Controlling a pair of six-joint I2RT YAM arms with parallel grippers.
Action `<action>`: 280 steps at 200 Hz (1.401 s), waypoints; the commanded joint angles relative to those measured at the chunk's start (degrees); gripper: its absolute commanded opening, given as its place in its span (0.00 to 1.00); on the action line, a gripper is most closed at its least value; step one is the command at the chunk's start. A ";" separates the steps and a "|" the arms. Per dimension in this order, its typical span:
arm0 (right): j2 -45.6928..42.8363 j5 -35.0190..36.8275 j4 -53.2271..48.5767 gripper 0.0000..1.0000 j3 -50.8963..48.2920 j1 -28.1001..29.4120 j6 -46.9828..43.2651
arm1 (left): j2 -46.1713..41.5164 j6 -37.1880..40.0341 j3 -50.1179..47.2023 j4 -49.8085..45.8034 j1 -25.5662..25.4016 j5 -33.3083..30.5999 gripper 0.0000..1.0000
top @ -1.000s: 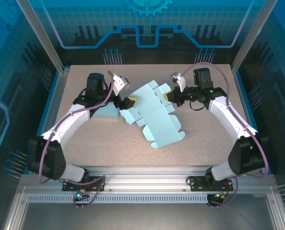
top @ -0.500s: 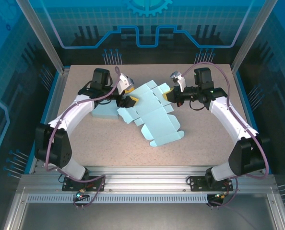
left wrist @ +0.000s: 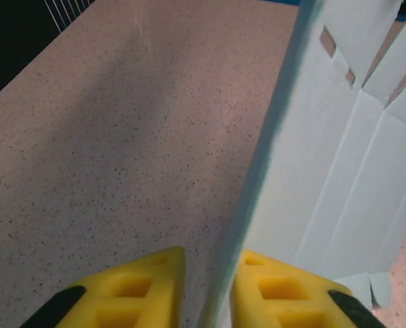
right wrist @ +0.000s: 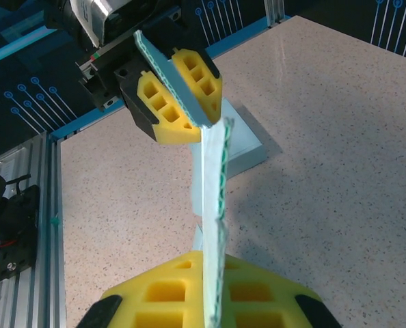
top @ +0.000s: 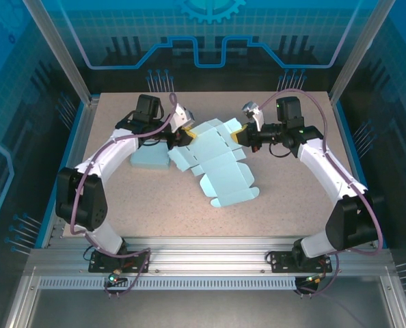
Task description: Fold the paper box
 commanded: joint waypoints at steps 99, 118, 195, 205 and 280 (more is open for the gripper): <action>3.26 27.64 2.97 0.20 -9.08 -0.78 19.25 | 0.70 5.39 -6.56 19.47 -13.62 -40.78 0.00; 3.00 29.58 3.14 0.30 -11.37 -2.59 24.32 | 2.42 8.60 -9.44 26.90 -16.24 -48.89 0.00; -0.83 31.36 -0.37 0.52 -12.65 -5.44 35.50 | 10.73 15.39 -9.72 35.25 -20.66 -58.22 0.00; -1.70 29.57 0.26 0.52 -12.51 -5.61 36.76 | 11.55 16.46 -9.97 36.68 -21.10 -59.08 0.00; 4.70 23.86 1.30 0.57 -2.58 -3.99 41.12 | 15.96 20.21 -9.34 41.91 -23.24 -61.96 0.00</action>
